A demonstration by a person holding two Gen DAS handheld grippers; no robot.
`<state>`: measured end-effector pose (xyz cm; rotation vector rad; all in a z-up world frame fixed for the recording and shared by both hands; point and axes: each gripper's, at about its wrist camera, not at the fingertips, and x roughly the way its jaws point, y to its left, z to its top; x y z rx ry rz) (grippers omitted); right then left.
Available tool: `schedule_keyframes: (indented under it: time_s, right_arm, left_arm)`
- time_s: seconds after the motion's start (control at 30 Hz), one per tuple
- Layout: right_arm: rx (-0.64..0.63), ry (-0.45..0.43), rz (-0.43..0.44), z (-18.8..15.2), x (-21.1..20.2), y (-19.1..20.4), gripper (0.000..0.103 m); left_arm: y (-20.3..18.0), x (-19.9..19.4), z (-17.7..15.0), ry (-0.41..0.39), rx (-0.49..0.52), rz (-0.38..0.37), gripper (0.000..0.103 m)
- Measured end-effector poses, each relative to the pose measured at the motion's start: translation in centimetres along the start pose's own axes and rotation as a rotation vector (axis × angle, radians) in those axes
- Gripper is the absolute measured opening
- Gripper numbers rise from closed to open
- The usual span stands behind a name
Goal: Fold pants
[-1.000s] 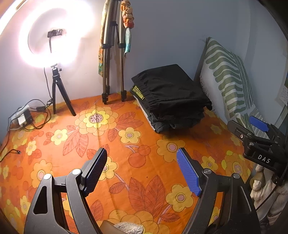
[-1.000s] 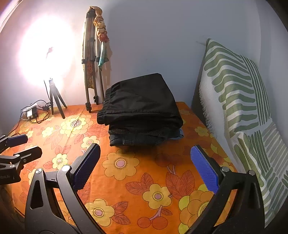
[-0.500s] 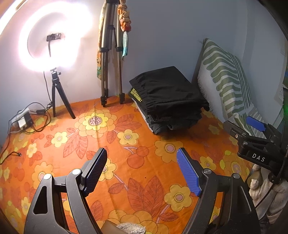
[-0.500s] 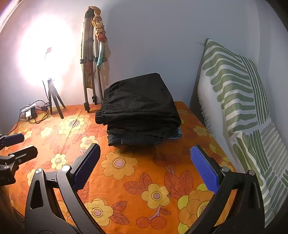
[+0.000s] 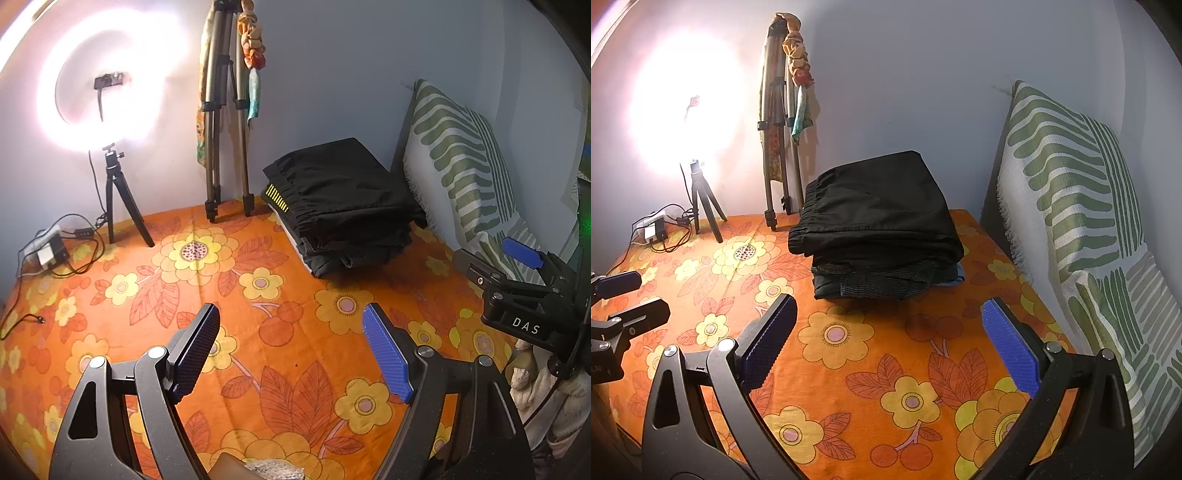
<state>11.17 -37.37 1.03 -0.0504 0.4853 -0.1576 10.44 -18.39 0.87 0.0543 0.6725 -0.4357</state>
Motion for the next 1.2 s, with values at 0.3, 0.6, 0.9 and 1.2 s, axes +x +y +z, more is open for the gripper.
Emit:
schedule_keyframes:
  time_s: [0.3,0.6,0.9,1.2]
  right_arm:
    - [-0.003,-0.002,0.002,0.06,-0.02,0.12,0.102]
    - [-0.005,-0.002,0.002,0.04,-0.03,0.16,0.102]
    - [-0.008,-0.002,0.002,0.02,-0.05,0.18,0.102]
    - [-0.009,-0.003,0.004,0.03,-0.03,0.22,0.102]
  left_arm:
    - [-0.06,-0.22,0.12,-0.003,0.0,-0.001,0.08]
    - [-0.22,-0.26,0.13,-0.001,0.004,0.0,0.08]
    - [-0.38,-0.49,0.22,-0.021,0.011,0.016,0.08]
    - [-0.23,-0.11,0.15,-0.002,-0.005,0.021,0.08]
